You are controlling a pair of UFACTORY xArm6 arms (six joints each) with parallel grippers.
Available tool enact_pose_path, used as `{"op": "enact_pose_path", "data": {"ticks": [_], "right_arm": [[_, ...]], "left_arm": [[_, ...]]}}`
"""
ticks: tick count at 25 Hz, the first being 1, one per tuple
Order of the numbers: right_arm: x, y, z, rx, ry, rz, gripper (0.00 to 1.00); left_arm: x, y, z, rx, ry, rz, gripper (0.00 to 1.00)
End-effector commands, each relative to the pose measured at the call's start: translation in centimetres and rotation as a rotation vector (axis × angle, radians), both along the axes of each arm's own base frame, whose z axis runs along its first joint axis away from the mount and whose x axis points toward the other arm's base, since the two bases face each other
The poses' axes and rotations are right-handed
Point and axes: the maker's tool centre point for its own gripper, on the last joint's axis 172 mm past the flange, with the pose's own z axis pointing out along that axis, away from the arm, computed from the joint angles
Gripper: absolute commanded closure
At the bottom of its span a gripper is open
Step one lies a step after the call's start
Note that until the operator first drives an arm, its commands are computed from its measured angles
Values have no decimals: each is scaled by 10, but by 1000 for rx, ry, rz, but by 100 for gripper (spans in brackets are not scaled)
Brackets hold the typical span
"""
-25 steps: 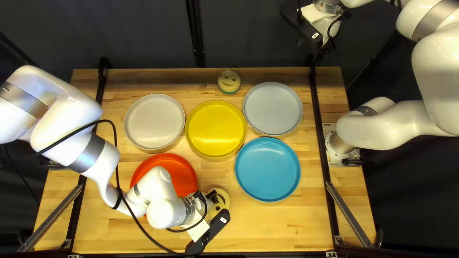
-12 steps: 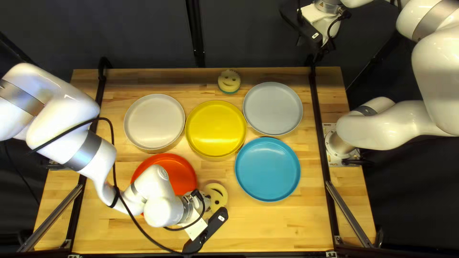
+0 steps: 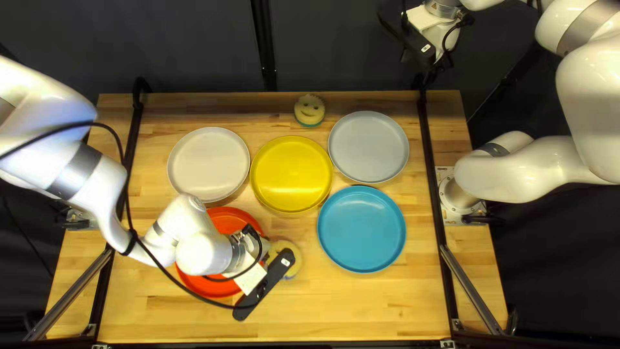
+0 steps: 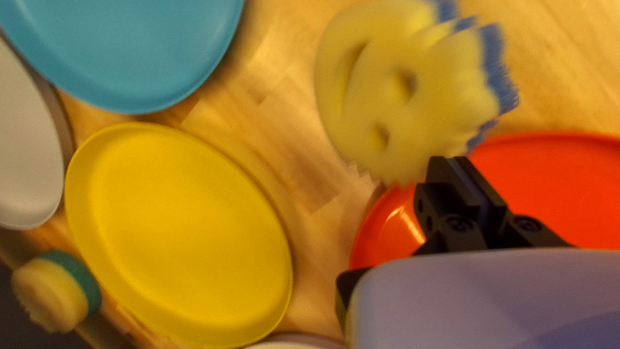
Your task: Pick up sponge and scrub the plate
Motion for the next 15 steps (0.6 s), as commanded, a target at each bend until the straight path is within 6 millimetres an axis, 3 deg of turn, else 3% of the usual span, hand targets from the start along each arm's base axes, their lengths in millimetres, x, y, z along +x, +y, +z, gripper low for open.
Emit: {"op": "enact_pose_path", "data": {"ticks": [1, 3, 4, 5, 6, 15], "right_arm": [[0, 0, 0, 0, 0, 0, 0], [0, 0, 0, 0, 0, 0, 0], [0, 0, 0, 0, 0, 0, 0], [0, 0, 0, 0, 0, 0, 0], [0, 0, 0, 0, 0, 0, 0], [0, 0, 0, 0, 0, 0, 0]], "left_arm": [[-2, -6, 13, 15, -1, 6, 100], [2, -13, 9, 13, -4, -2, 100], [4, -15, 7, 12, -6, -5, 91], [7, -19, 4, 9, -9, -10, 12], [12, -28, 1, 6, -14, -14, 0], [24, -71, -16, -6, -43, -57, 0]]}}
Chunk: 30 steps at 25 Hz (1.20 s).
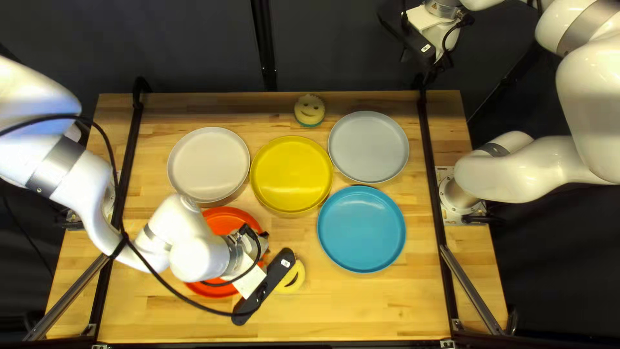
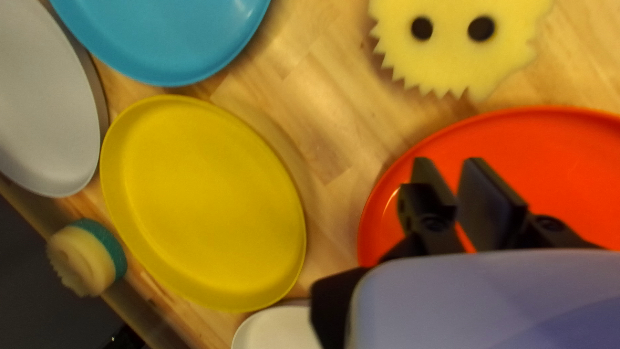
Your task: Pick up sponge and scrub the plate
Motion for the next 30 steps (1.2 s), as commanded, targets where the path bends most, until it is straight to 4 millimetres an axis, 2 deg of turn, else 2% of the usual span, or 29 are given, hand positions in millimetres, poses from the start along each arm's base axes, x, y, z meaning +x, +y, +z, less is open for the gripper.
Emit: {"op": "enact_pose_path", "data": {"ticks": [1, 7, 11, 20, 30], "right_arm": [[0, 0, 0, 0, 0, 0, 0], [0, 0, 0, 0, 0, 0, 0], [0, 0, 0, 0, 0, 0, 0], [0, 0, 0, 0, 0, 0, 0], [0, 0, 0, 0, 0, 0, 0]], "left_arm": [[6, -18, -8, -4, -16, -18, 0], [20, -35, -27, -12, -41, -39, 0], [27, -33, -45, -24, -48, -49, 0], [26, -28, -64, -34, -43, -51, 0], [25, -26, -72, -42, -44, -49, 0]]}}
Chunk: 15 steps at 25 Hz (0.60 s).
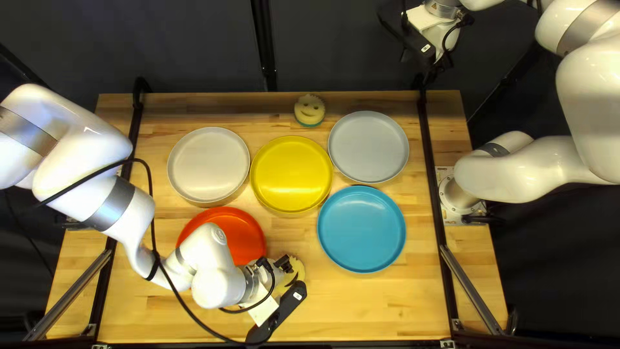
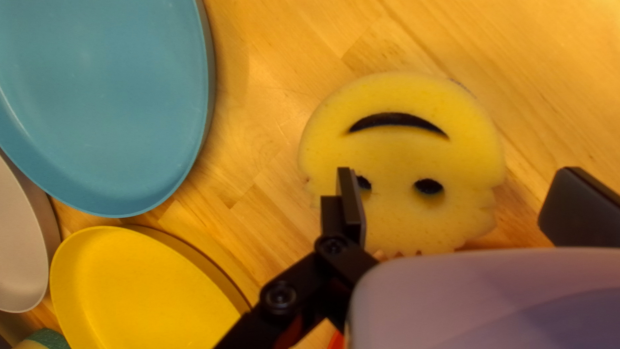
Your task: Pick up sponge and scrub the plate
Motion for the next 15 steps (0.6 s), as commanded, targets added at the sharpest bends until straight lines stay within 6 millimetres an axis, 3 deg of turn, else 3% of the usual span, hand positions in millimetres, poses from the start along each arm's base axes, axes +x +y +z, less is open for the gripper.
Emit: {"op": "enact_pose_path", "data": {"ticks": [1, 6, 7, 8, 9, 15], "right_arm": [[0, 0, 0, 0, 0, 0, 0], [0, 0, 0, 0, 0, 0, 0], [0, 0, 0, 0, 0, 0, 0], [0, 0, 0, 0, 0, 0, 0], [0, 0, 0, 0, 0, 0, 0], [0, 0, 0, 0, 0, 0, 0]], "left_arm": [[1, 1, -6, -4, 0, 0, 0], [0, 1, -7, -11, 2, 1, 0], [0, 1, -7, -12, 3, 2, 12], [-1, 1, -8, -13, 7, 2, 94], [-1, 1, -8, -14, 9, 2, 100], [-2, 1, -8, -14, 11, 2, 100]]}}
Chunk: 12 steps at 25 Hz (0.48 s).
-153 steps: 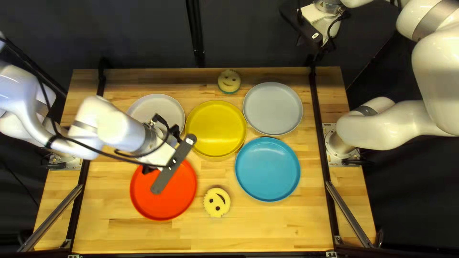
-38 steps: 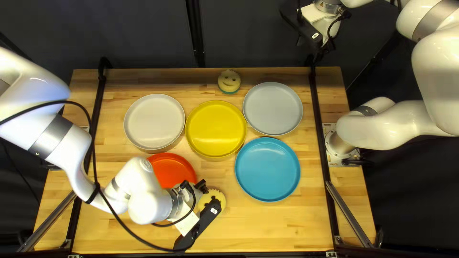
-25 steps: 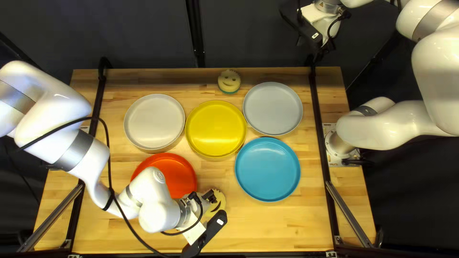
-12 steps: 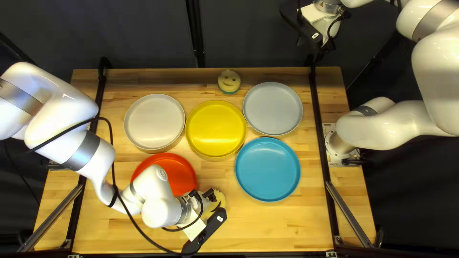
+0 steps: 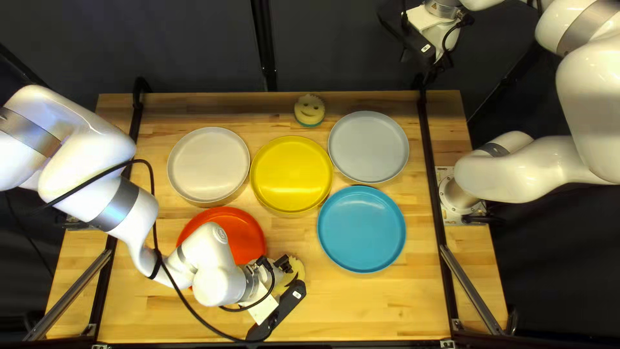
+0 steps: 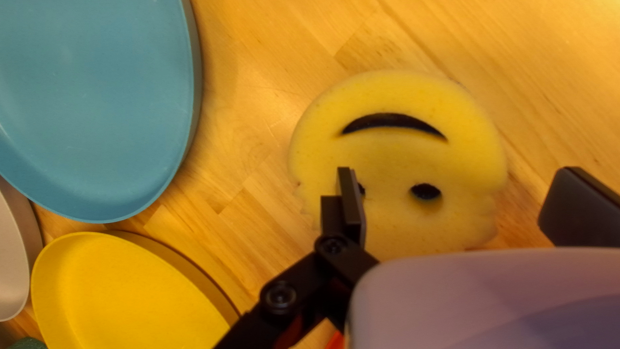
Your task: Pick up sponge and scrub the plate
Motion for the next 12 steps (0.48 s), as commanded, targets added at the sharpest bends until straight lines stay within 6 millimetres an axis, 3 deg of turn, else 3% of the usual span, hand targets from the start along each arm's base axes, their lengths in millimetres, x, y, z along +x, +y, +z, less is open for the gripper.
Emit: {"op": "enact_pose_path", "data": {"ticks": [1, 5, 12], "right_arm": [[0, 0, 0, 0, 0, 0, 0], [0, 0, 0, 0, 0, 0, 0], [0, 0, 0, 0, 0, 0, 0]], "left_arm": [[-2, 0, 0, -1, -2, 2, 100], [-1, 2, 1, 10, -1, 7, 100], [-9, 17, 26, 27, 4, 14, 100]]}}
